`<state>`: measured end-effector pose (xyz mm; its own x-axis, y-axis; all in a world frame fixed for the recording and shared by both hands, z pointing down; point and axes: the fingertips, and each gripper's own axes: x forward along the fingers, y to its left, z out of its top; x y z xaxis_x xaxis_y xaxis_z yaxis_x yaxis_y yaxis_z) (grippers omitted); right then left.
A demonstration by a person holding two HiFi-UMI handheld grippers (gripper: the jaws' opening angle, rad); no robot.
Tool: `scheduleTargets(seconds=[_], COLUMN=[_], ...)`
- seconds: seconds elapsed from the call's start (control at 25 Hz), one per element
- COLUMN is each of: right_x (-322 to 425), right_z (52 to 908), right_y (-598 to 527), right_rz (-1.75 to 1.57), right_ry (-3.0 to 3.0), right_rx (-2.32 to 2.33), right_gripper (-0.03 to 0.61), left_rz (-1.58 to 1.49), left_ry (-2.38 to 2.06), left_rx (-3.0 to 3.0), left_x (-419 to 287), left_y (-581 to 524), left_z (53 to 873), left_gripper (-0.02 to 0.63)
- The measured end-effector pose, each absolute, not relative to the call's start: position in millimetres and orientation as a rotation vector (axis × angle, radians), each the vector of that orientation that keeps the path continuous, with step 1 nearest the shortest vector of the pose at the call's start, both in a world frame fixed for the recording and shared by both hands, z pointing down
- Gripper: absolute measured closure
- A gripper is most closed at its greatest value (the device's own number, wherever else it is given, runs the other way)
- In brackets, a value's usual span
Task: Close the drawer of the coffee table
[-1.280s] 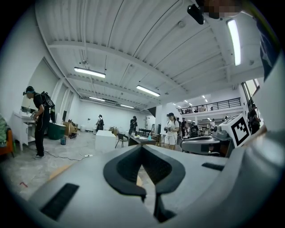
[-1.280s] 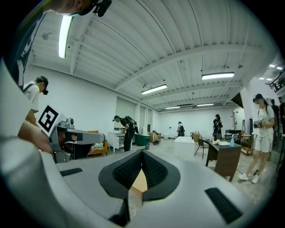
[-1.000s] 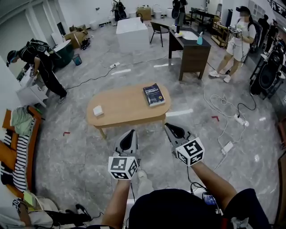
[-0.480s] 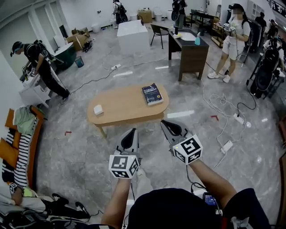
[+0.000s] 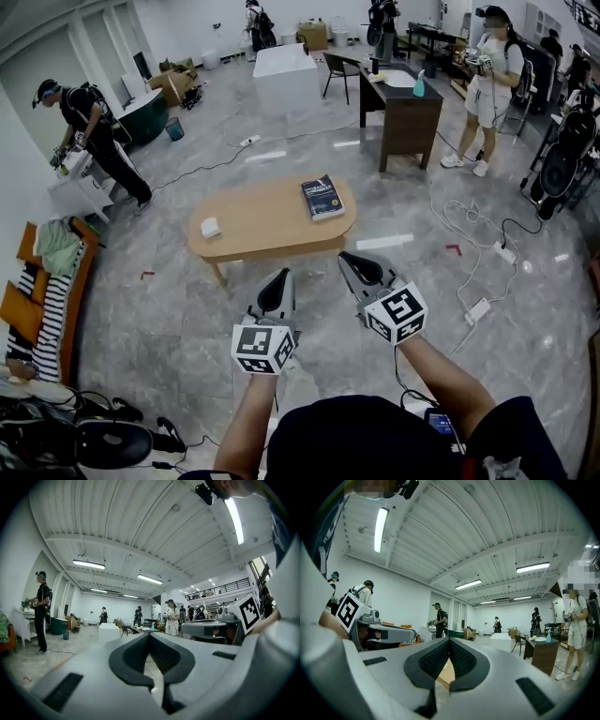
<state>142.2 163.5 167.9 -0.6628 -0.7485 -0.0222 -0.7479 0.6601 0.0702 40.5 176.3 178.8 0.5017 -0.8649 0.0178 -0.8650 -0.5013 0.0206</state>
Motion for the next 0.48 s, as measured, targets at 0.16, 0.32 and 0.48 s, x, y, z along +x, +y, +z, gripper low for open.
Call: scheduleTargets(seconds=[0.16, 0.32, 0.48], right_x=[142.6, 143.4, 139.0], right_z=[168.2, 165.8, 163.1], right_y=[161.5, 157.1, 153.5], right_rz=[-0.105, -0.11, -0.116], right_ry=[-2.862, -2.865, -2.862], right_rx=[1.284, 1.29, 1.308], right_gripper=[0.568, 0.568, 0.568], left_rz=[0.007, 0.006, 0.001], left_ry=[-1.564, -1.563, -1.549], left_rx=[2.689, 2.691, 2.705], left_x=[38.4, 37.5, 32.2], left_y=[175.0, 171.8, 166.5], left_z=[177.8, 176.2, 173.9], left_gripper=[0.615, 0.615, 0.615])
